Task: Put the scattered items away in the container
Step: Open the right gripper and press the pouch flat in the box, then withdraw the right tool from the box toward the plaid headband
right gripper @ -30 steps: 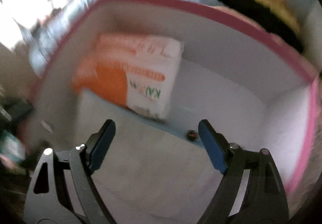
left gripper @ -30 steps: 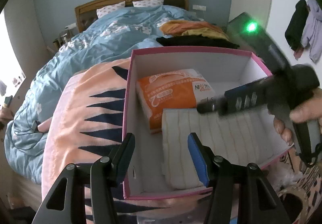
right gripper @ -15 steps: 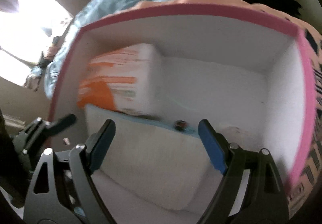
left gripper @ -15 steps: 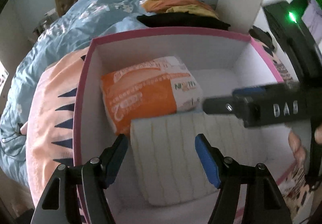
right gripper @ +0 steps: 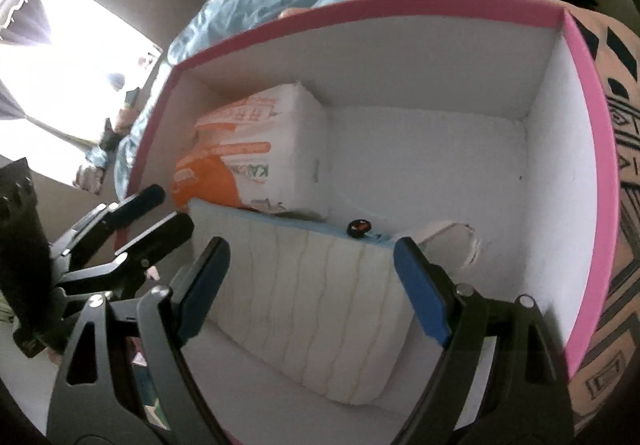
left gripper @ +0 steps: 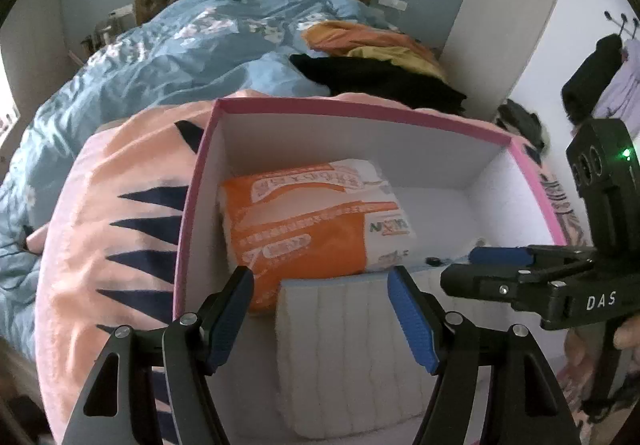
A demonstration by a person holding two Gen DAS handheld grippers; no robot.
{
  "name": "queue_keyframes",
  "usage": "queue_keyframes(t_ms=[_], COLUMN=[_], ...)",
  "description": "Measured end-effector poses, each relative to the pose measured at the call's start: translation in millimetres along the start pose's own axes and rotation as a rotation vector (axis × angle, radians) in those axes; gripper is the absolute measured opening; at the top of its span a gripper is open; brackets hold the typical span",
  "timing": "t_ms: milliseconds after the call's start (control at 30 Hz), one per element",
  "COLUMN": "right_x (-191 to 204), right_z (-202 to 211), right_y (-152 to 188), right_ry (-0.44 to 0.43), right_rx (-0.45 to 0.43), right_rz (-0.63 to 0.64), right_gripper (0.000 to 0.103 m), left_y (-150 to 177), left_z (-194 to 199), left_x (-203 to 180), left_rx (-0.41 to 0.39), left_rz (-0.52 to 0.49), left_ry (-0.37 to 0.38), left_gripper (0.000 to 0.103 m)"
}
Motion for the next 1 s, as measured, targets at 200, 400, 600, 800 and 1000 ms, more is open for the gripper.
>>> queue_keyframes(t_ms=[200, 400, 600, 800, 1000], right_x=[6, 12, 22, 30, 44], right_z=[6, 9, 25, 56, 82], right_y=[10, 25, 40, 65, 93], right_ry=[-0.012, -0.012, -0.020, -0.068, -0.069], right_rx=[0.010, 0.020, -0.035, -0.123, -0.201], right_rz=[0.016, 0.045, 0.150, 0.227, 0.317], right_gripper=[0.085, 0.085, 0.085, 0.085, 0.085], left_y=[-4, -13, 5, 33, 60], left_z=[-7, -8, 25, 51, 72], left_x=[-14, -6, -13, -30, -37], left_rx=[0.036, 0.026, -0.107, -0.160, -0.177], left_rz=[-0.039, 0.020, -0.034, -0.116, -0.133], left_ry=[0.024, 0.016, -0.044, -0.126, -0.133], left_gripper=[0.072, 0.069, 0.071, 0.073, 0.073])
Point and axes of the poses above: each gripper's, at about its wrist camera, not at the fingertips, and z roughly against the way its jaws point, x to its left, y to its underside, the point moved 1 cm from there along -z, roughly the way its jaws point, and after that the axes turned 2 degrees about -y, right-handed, at the moved point
